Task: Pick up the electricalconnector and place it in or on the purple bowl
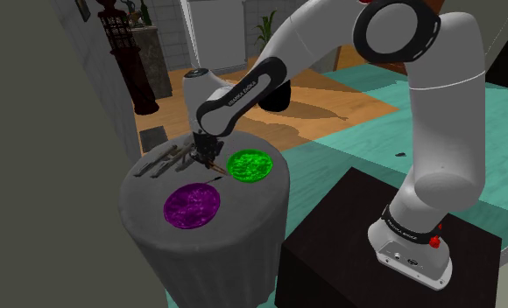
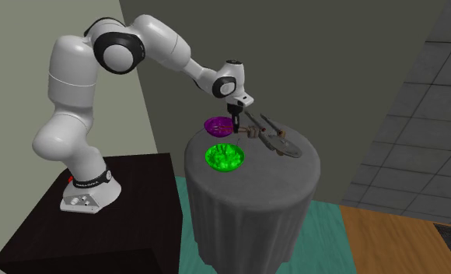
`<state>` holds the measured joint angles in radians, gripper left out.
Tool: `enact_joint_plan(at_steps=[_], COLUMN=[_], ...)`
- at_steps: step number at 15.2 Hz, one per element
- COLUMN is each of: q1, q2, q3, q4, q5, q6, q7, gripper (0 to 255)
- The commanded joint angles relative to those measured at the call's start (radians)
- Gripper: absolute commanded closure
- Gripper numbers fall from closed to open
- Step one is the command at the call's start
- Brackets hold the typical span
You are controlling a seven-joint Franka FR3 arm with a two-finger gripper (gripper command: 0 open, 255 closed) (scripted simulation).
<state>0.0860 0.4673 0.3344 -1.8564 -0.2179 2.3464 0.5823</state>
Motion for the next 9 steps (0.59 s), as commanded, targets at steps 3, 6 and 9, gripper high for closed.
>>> enact_joint_plan(at_steps=[3, 6, 9], q1=[-0.005, -0.009, -0.013], q2=[-0.033, -0.056, -0.077], q3=[0.010, 0.016, 0.022], q4=[0.010, 0.020, 0.032], q5=[0.016, 0.027, 0.038], q6=[-0.041, -0.072, -0.105], q7=[-0.009, -0.016, -0.023], gripper=[255, 255, 255])
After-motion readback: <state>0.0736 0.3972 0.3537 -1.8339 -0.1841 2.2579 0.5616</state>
